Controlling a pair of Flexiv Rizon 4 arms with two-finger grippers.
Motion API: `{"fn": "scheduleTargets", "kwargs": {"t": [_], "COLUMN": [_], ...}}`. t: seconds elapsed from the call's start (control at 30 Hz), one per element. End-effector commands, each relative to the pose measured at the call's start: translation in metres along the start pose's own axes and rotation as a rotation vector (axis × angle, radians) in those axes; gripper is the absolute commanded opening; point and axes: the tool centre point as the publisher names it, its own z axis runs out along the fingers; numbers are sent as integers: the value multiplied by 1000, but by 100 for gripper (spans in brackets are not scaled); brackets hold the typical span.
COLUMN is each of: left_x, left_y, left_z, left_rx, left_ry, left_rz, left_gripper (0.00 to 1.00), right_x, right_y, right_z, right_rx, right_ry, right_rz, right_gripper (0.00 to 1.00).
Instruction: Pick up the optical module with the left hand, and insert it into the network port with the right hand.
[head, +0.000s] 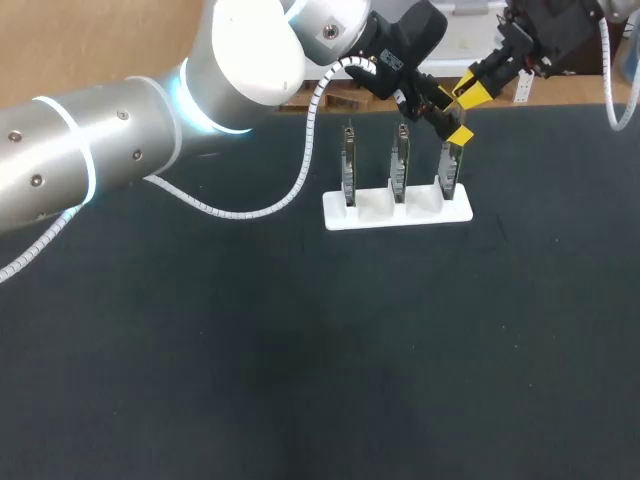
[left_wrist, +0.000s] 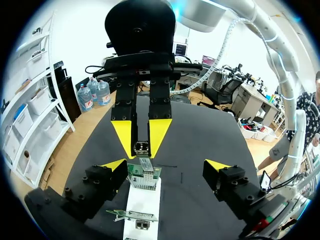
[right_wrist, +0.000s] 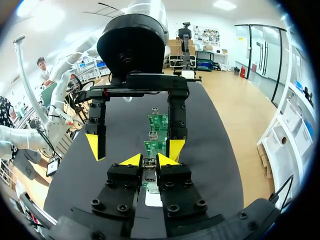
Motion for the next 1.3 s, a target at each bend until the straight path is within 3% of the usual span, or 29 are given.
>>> {"fn": "scheduleTargets", "kwargs": {"t": [0.03, 1.3], "left_x": [0, 0], "left_y": [-1, -1], "left_z": [0, 0], "left_rx": [-3, -3], "left_ry": [1, 1], "left_rz": [-1, -1], "left_gripper": [100, 100], "right_x": [1, 1], "right_y": [-1, 3], "right_z": [2, 1], "right_rx": [-3, -17], "right_ry": [1, -16], "right_rz": [-4, -33], "right_gripper": [0, 0]}}
